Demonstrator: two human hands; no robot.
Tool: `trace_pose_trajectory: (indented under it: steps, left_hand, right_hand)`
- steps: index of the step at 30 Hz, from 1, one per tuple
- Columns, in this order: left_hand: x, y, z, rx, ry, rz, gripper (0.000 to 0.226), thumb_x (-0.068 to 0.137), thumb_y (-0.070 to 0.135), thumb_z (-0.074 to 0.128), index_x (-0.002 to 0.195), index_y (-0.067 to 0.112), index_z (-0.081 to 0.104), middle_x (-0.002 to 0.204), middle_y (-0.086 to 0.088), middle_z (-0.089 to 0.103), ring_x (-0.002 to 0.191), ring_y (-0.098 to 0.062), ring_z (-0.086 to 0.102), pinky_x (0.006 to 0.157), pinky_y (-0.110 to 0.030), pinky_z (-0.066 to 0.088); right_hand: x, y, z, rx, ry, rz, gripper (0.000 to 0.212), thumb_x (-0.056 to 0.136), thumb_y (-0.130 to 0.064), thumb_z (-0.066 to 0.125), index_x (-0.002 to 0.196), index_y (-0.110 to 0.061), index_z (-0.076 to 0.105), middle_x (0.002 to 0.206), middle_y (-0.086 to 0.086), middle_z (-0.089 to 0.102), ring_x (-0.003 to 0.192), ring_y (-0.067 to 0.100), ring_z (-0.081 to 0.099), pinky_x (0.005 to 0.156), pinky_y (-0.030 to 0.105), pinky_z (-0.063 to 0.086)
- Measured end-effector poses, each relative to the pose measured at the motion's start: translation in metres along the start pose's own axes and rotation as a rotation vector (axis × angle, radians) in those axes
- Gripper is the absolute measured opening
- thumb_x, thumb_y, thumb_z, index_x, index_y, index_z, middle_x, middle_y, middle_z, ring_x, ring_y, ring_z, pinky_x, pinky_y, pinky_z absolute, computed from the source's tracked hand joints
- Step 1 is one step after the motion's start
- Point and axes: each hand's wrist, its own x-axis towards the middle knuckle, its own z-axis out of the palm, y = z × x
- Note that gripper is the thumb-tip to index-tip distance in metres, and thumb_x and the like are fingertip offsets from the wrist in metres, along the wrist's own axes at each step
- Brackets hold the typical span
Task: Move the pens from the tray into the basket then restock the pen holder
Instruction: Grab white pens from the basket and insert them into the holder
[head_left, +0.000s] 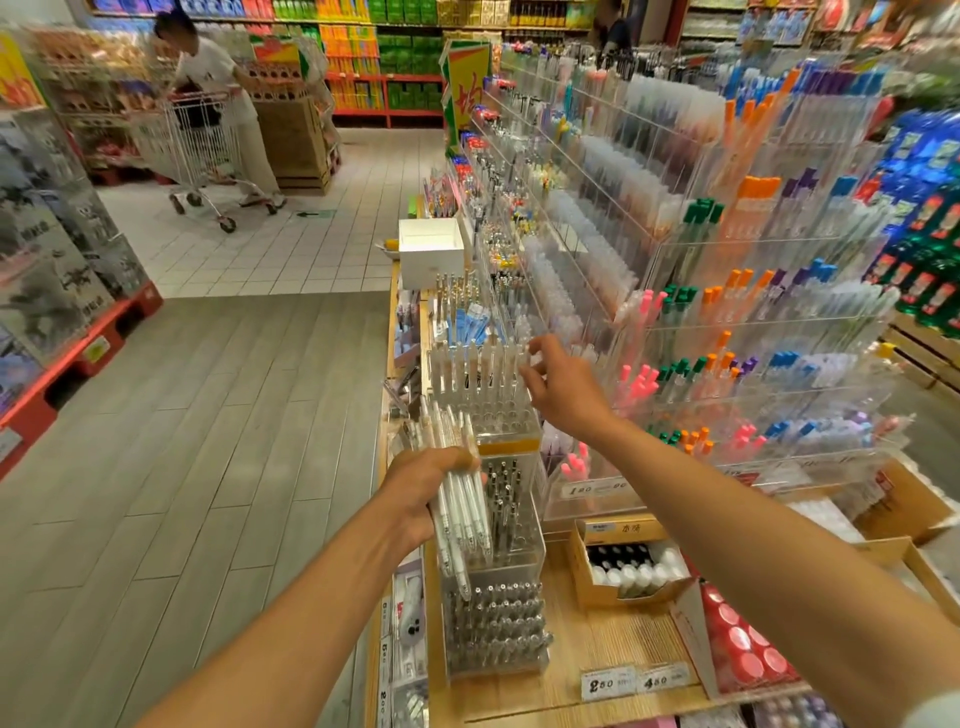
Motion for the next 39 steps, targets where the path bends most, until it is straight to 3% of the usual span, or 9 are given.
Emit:
trace_pose_trajectory:
  steps: [2,7,11,13,17,24,29,34,39]
  left_hand:
    - [-0.001,0.002,0.001,0.015,0.003,0.006,0.033,0.077,-0.007,0.068,0.110,-0.009,0.065,0.097,-0.024,0.072,0.083,-0.034,0.070,0.082,-0.047,0.059]
    - [0.000,0.006,0.004,0.023,-0.012,0.019,0.028,0.078,-0.007,0.069,0.106,-0.010,0.067,0.094,-0.024,0.067,0.081,-0.033,0.066,0.089,-0.052,0.055]
    - [-0.001,0.010,0.008,0.039,-0.025,0.035,0.018,0.078,-0.006,0.070,0.095,-0.008,0.068,0.083,-0.020,0.071,0.067,-0.028,0.067,0.068,-0.038,0.059]
    - [-0.001,0.011,0.011,0.058,-0.026,0.042,0.016,0.077,-0.004,0.072,0.093,-0.006,0.068,0.073,-0.016,0.069,0.056,-0.023,0.065,0.056,-0.029,0.054]
    - [-0.002,0.012,0.017,0.082,-0.052,0.059,0.015,0.078,-0.004,0.069,0.093,-0.006,0.069,0.074,-0.018,0.067,0.057,-0.026,0.066,0.057,-0.031,0.056]
    - [-0.005,0.013,0.019,0.088,-0.046,0.117,0.024,0.077,-0.009,0.069,0.101,-0.010,0.068,0.080,-0.026,0.071,0.062,-0.029,0.070,0.056,-0.034,0.059]
    - [-0.006,0.013,0.016,0.017,-0.049,0.064,0.010,0.080,-0.006,0.069,0.089,-0.009,0.070,0.065,-0.017,0.067,0.052,-0.024,0.066,0.050,-0.030,0.056]
    - [0.000,0.014,0.004,-0.034,-0.039,0.061,0.016,0.081,-0.008,0.065,0.096,-0.012,0.067,0.069,-0.018,0.067,0.055,-0.023,0.066,0.056,-0.032,0.058]
    - [0.002,0.011,0.000,-0.053,-0.052,0.040,0.014,0.081,-0.007,0.068,0.094,-0.009,0.067,0.070,-0.019,0.067,0.056,-0.024,0.065,0.056,-0.032,0.058]
  right_hand:
    - [0.001,0.002,-0.001,0.013,-0.017,0.025,0.015,0.099,-0.029,0.051,0.108,-0.017,0.047,0.077,0.006,0.068,0.066,0.022,0.064,0.064,0.042,0.055]
    - [-0.003,0.012,-0.008,-0.100,-0.166,0.167,0.017,0.094,-0.032,0.061,0.092,-0.017,0.055,0.083,0.001,0.065,0.072,0.016,0.064,0.070,0.037,0.055]
    - [-0.019,0.005,-0.015,0.177,-0.357,0.171,0.012,0.092,-0.022,0.065,0.087,-0.011,0.064,0.081,0.005,0.071,0.055,0.004,0.063,0.051,0.019,0.049]
    - [-0.027,-0.007,-0.017,0.369,-0.420,0.163,0.014,0.093,-0.024,0.063,0.091,-0.010,0.065,0.081,0.003,0.072,0.057,0.006,0.062,0.052,0.018,0.048]
    - [-0.035,-0.026,-0.016,0.498,-0.486,0.151,0.021,0.094,-0.028,0.063,0.097,-0.007,0.066,0.081,0.002,0.072,0.062,0.011,0.061,0.055,0.022,0.049]
    - [-0.043,-0.037,-0.007,0.453,-0.377,0.178,0.019,0.088,-0.027,0.070,0.086,-0.008,0.066,0.066,0.005,0.070,0.054,0.010,0.063,0.048,0.019,0.047]
    - [-0.037,-0.046,-0.026,0.441,-0.372,0.209,0.011,0.095,-0.009,0.057,0.087,-0.004,0.061,0.075,0.010,0.067,0.061,0.013,0.064,0.060,0.024,0.053]
    - [-0.014,-0.048,-0.061,0.467,-0.096,0.102,0.005,0.097,-0.010,0.053,0.095,-0.010,0.058,0.085,0.007,0.063,0.070,0.015,0.062,0.059,0.019,0.052]
    - [0.015,-0.043,-0.066,0.153,0.074,-0.081,0.010,0.098,-0.021,0.055,0.104,-0.013,0.057,0.087,0.004,0.063,0.081,0.025,0.063,0.071,0.037,0.055]
